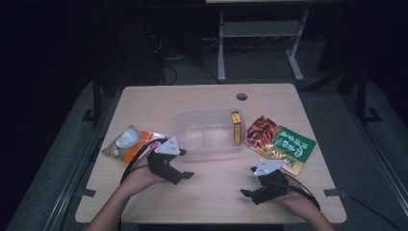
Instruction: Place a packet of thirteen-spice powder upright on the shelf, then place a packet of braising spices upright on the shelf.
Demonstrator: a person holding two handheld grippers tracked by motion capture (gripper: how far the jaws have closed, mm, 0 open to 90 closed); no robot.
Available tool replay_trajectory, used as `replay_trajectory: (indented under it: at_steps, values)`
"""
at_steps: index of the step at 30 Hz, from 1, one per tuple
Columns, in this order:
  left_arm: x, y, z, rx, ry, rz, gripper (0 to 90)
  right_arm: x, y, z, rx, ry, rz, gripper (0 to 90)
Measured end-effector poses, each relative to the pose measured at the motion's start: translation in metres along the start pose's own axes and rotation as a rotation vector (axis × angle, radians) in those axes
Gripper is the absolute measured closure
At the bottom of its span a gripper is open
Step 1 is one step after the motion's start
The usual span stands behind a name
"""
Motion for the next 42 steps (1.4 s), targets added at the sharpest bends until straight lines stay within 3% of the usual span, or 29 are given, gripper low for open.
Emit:
replay_trajectory:
  at_steps: [10, 14, 18, 21, 28, 32, 40, 42]
  values:
    - [-0.043, 0.016, -0.001, 0.031, -0.020, -0.028, 16.5, 0.000, 0.000, -0.001, -0.003, 0.003, 0.008, 12.9]
    - [-0.061, 0.020, 0.000, 0.055, -0.045, -0.026, 16.5, -0.001, 0.002, -0.002, -0.007, 0.003, 0.013, 12.7]
    - [-0.073, 0.021, -0.001, 0.052, -0.062, -0.035, 16.5, 0.000, 0.005, -0.005, -0.007, -0.015, 0.032, 10.1]
    - [-0.073, 0.017, -0.001, 0.045, -0.047, -0.058, 16.5, 0.002, 0.007, -0.009, -0.013, -0.032, 0.040, 8.2]
    - [-0.073, 0.016, 0.001, 0.028, -0.034, -0.072, 16.5, 0.002, 0.019, -0.016, -0.016, -0.015, 0.079, 9.6]
    - [-0.071, 0.017, 0.004, 0.021, -0.040, -0.069, 16.4, 0.002, 0.034, -0.021, -0.016, -0.007, 0.120, 13.9]
    - [-0.069, 0.016, 0.007, 0.009, -0.027, -0.072, 16.1, 0.003, 0.066, -0.025, -0.093, 0.000, 0.202, 29.0]
    - [-0.068, 0.015, 0.007, 0.006, -0.028, -0.076, 15.5, 0.004, 0.073, -0.025, -0.080, -0.002, 0.220, 35.4]
Point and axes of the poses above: each handheld gripper's, and its own axes: z roughly forward along the jaws, x roughly out of its top, y roughly to its right, the point moved 3 cm from there along z, roughly forward along the jaws, and after that the axes turned 13 degrees about -y, right-handed, at the moved point
